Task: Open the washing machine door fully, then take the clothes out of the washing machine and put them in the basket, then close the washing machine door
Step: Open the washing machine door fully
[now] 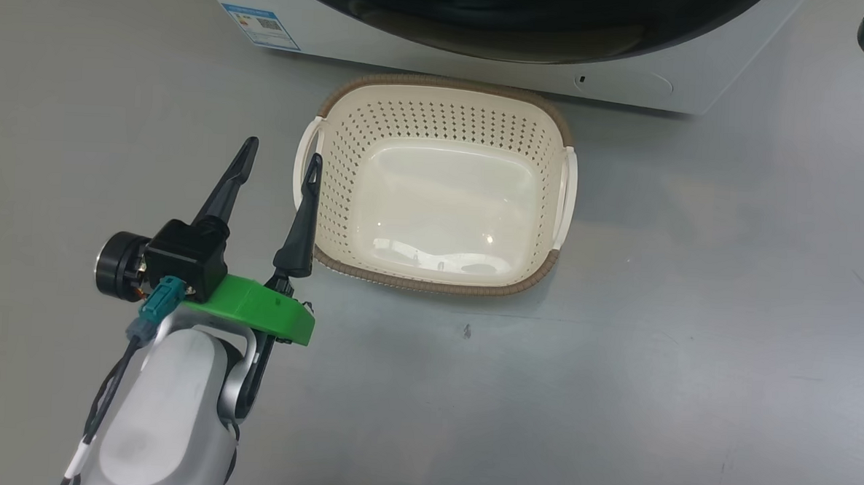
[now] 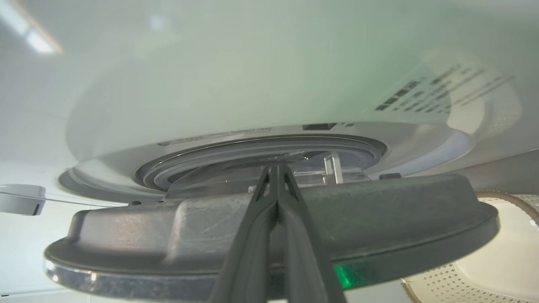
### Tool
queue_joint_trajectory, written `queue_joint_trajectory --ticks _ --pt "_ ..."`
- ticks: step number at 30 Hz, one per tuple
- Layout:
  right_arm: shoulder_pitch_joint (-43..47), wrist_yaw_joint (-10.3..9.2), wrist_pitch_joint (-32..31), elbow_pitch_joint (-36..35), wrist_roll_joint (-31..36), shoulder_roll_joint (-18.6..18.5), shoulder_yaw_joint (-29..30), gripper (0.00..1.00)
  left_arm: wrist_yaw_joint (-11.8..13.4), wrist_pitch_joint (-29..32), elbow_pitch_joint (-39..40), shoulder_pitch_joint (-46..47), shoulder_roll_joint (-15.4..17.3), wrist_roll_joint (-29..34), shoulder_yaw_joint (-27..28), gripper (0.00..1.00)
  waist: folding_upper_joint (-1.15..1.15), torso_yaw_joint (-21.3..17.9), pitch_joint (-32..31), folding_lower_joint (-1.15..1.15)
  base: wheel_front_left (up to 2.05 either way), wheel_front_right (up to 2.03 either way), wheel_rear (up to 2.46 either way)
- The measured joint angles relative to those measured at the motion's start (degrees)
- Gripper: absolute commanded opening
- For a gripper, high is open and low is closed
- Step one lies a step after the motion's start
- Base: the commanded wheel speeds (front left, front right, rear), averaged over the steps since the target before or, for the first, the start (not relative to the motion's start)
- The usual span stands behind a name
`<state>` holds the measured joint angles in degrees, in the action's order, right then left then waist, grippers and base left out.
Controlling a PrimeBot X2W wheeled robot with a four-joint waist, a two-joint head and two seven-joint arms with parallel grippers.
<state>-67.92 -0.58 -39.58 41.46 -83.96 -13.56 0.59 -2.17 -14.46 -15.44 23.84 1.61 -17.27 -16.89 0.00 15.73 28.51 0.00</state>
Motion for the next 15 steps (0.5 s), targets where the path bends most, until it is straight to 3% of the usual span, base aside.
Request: queue_joint_trajectory --ticks 12,15 --pt "0.30 0.03 -9.07 0.65 -1.20 0.44 -3.05 0.00 0.45 0.00 0.14 0.01 0.00 0.00 0.10 1.00 0.00 -1.08 -0.53 0.00 0.00 0.00 0.00" --pt "0.71 0.78 -10.79 0.64 -1.24 0.43 -3.82 0.00 0.45 0.00 0.25 0.01 0.00 0.01 0.20 1.00 0.00 -1.36 -0.82 0.00 0.00 0.00 0.00"
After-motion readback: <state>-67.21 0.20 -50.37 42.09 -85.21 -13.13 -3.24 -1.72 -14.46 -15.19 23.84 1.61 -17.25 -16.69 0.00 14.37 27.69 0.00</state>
